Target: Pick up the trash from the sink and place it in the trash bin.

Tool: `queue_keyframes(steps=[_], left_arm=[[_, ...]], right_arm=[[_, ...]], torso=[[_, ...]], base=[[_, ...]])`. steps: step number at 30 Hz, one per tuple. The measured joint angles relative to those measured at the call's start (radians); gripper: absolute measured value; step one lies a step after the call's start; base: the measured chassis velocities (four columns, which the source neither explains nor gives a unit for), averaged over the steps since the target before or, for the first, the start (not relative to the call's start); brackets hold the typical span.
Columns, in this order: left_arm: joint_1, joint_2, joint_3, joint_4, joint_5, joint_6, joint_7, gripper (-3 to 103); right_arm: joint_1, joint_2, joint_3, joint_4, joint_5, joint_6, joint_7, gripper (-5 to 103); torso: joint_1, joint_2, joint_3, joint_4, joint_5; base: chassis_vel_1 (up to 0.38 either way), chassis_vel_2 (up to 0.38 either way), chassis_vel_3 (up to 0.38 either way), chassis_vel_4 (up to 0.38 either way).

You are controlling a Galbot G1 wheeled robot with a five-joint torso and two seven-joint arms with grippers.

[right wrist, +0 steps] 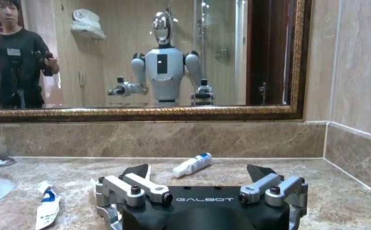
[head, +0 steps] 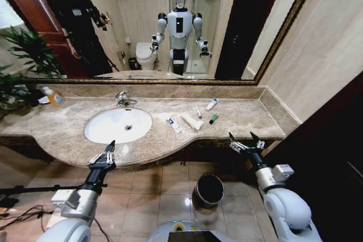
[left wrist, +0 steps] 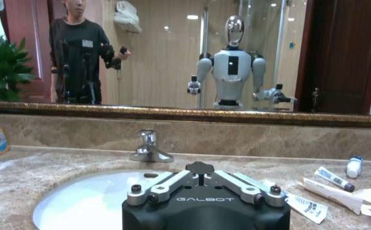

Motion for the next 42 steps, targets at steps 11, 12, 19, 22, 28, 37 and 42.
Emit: queue_keyframes(steps=[11,12,19,22,28,37,42], left_arm=[[0.000,0.000,0.000,0.000,0.000,0.000,0.000,0],[0.000,0.000,0.000,0.000,0.000,0.000,0.000,0],[0.000,0.000,0.000,0.000,0.000,0.000,0.000,0],[0.000,0.000,0.000,0.000,0.000,0.000,0.000,0],[0.000,0.000,0.000,0.000,0.000,0.000,0.000,0],[0.000,0.000,0.000,0.000,0.000,0.000,0.000,0],[0.000,0.000,0.000,0.000,0.000,0.000,0.000,0]], right_arm=[[0.018,-0.014,-0.032,-0.005,0.025,-0.005,0.011,100],[0.020,-0.017,-0.034,-0.006,0.025,-0.010,0.017,100],[0.025,-0.034,-0.038,-0.020,0.022,-0.004,0.026,100],[0.033,-0.048,-0.042,-0.029,0.025,-0.004,0.023,100],[0.057,-0.075,-0.072,-0.056,0.037,-0.015,0.012,100],[0.103,-0.117,-0.137,-0.080,0.058,-0.042,-0.003,100],[0.170,-0.153,-0.227,-0.130,0.017,-0.042,-0.025,100]], torso=[[0.000,0.000,0.000,0.0000,0.0000],[0.000,0.000,0.000,0.0000,0.0000],[0.000,0.000,0.000,0.0000,0.0000],[0.000,0.000,0.000,0.0000,0.0001],[0.000,0.000,0.000,0.0000,0.0000],[0.000,0.000,0.000,0.0000,0.0000],[0.000,0.000,0.000,0.0000,0.0001]], base=[[0.000,0.000,0.000,0.000],[0.000,0.000,0.000,0.000],[0.000,0.000,0.000,0.000],[0.000,0.000,0.000,0.000],[0.000,0.000,0.000,0.000],[0.000,0.000,0.000,0.000],[0.000,0.000,0.000,0.000]])
